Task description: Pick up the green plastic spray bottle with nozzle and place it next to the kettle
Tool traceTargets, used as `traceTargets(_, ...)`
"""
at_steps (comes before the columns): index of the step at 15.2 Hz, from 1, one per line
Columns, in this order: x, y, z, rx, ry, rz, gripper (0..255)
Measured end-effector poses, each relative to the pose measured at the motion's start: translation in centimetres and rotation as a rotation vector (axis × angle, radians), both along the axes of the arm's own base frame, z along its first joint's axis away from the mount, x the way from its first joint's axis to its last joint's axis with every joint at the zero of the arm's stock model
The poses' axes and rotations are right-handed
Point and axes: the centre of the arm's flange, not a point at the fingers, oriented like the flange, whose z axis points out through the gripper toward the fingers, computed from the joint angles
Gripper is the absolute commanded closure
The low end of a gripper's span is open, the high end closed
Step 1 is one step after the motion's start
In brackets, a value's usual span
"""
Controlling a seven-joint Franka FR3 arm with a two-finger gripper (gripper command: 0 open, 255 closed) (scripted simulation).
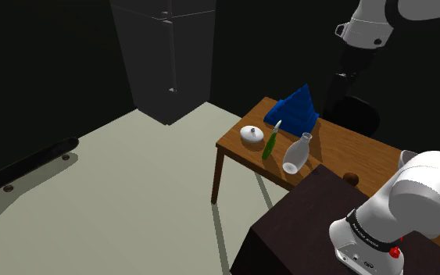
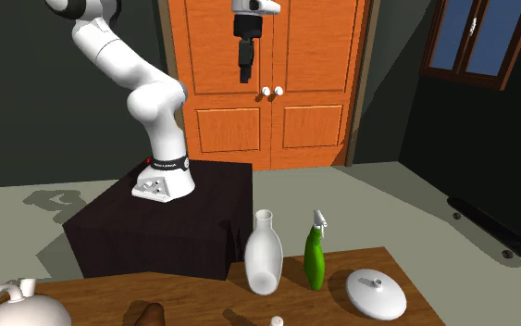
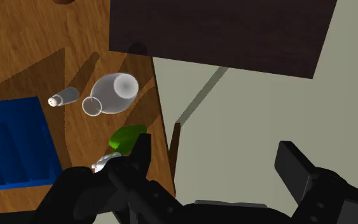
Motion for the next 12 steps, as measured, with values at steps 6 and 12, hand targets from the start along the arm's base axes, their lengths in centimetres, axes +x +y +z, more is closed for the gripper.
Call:
traceTargets(6,4.9,-1.5,-3.1,0.028,0.040,-0.131,0)
traceTargets(12,11.0,-4.2,-8.1,0.069,0.099,-0.328,0)
